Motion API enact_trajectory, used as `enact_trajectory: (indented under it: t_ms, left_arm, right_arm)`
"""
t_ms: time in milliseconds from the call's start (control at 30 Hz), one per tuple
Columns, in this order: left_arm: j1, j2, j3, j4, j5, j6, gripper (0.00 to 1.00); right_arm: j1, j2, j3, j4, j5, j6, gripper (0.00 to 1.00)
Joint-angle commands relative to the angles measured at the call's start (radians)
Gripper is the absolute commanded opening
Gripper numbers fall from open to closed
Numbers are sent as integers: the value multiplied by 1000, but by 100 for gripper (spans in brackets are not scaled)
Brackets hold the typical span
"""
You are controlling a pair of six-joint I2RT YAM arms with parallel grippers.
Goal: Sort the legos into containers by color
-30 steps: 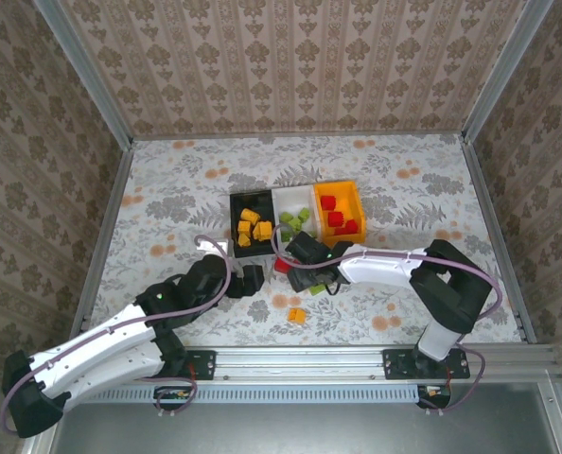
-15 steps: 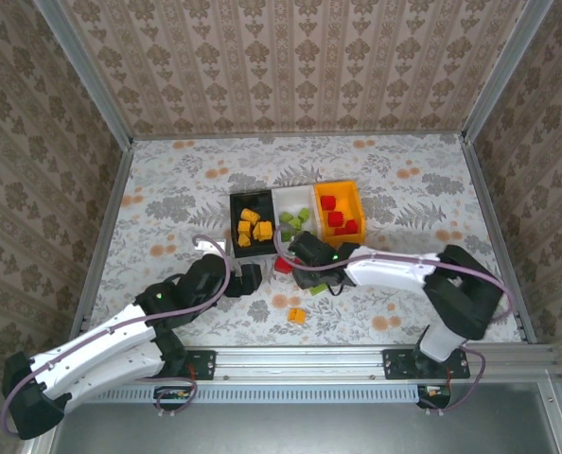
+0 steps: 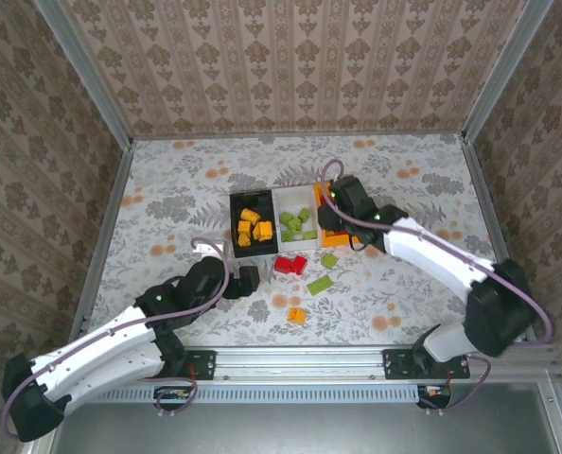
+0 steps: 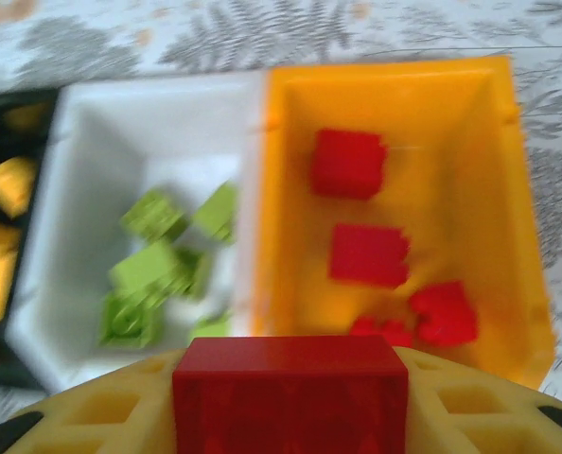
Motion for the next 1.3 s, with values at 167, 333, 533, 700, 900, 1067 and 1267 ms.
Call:
enact_trajectory:
  t_ms: [167,333,533,700,900,1067,1267]
  left_arm:
    - [8,-111,-16,-90,-41,-52,100]
    - [13,-137,-18,-121,-51,-56,100]
    - [26,-145,-12,-126,-55,-50,100]
    - [51,-145,-22,-124,-43,-48,100]
    - [82,-158,-50,-104,-13,-57,100]
    - [94,-165,-55,-110,1,-62,100]
    - [102,-170,-59,-120,4,-68,100]
  right_arm:
    - [-123,240,181,-54,6,60,48]
    - [-125,266,247,-80,-35,48,72]
    - [-57,105,115,-51,-80,42,74]
    - [77,-53,-80,-9,-109,17,75]
    - [213,-83,-222,103,-191,-19,75]
    - [241,6,-242,195,-189,-101,76]
    - [240,128,-196,223,-163,-157,75]
